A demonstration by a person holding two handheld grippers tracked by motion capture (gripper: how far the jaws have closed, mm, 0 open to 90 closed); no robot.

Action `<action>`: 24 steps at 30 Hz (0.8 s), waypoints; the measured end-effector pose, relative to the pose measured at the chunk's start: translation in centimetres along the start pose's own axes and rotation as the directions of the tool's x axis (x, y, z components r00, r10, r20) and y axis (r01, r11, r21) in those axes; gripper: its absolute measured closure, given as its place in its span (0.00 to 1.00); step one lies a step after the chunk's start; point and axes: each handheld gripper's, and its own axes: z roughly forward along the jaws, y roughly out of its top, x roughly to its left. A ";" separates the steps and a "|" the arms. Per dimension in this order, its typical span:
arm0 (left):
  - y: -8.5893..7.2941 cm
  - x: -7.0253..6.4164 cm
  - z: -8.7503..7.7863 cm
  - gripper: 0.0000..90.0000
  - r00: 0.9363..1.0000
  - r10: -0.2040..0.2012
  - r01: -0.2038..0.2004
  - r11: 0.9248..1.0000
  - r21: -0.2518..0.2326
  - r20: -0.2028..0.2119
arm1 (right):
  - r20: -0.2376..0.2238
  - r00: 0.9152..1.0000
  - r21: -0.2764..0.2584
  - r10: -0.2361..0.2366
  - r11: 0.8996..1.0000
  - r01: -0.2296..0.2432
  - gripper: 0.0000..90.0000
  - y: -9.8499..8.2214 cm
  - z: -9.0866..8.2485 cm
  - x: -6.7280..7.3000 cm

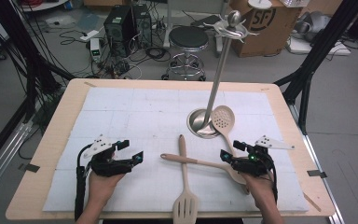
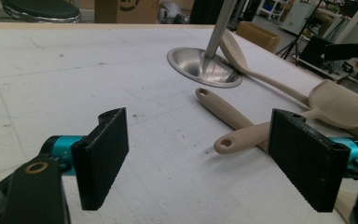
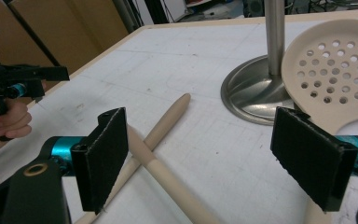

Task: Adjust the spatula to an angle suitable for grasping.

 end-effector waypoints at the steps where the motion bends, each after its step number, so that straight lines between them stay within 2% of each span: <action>1: 0.0 0.0 0.0 0.24 1.000 0.000 0.000 1.000 -0.002 0.002 | -0.001 1.000 0.001 0.001 1.000 -0.001 0.21 0.0 0.0 0.0; 6: -0.1 0.0 -0.2 0.24 1.000 0.001 -0.001 1.000 -0.001 -0.006 | -0.017 1.000 0.001 -0.010 1.000 0.010 0.21 0.1 0.4 0.3; 9: -0.1 0.1 -0.3 0.24 1.000 0.008 -0.008 1.000 0.003 -0.027 | -0.029 1.000 0.008 0.002 1.000 -0.002 0.22 0.1 0.5 0.5; 14: -0.1 0.1 -0.4 0.24 0.999 0.012 -0.012 1.000 0.005 -0.032 | -0.040 0.999 0.006 0.018 1.000 -0.017 0.27 0.4 0.8 0.6; 20: -0.1 -0.2 -0.2 0.24 0.999 0.023 -0.022 1.000 0.011 -0.028 | -0.046 0.999 0.029 0.011 1.000 -0.010 0.34 0.4 1.5 1.1; 24: -0.1 -0.2 -0.2 0.24 0.999 0.024 -0.024 1.000 0.010 -0.030 | -0.057 0.998 0.039 0.040 0.999 -0.038 0.43 0.5 1.8 1.2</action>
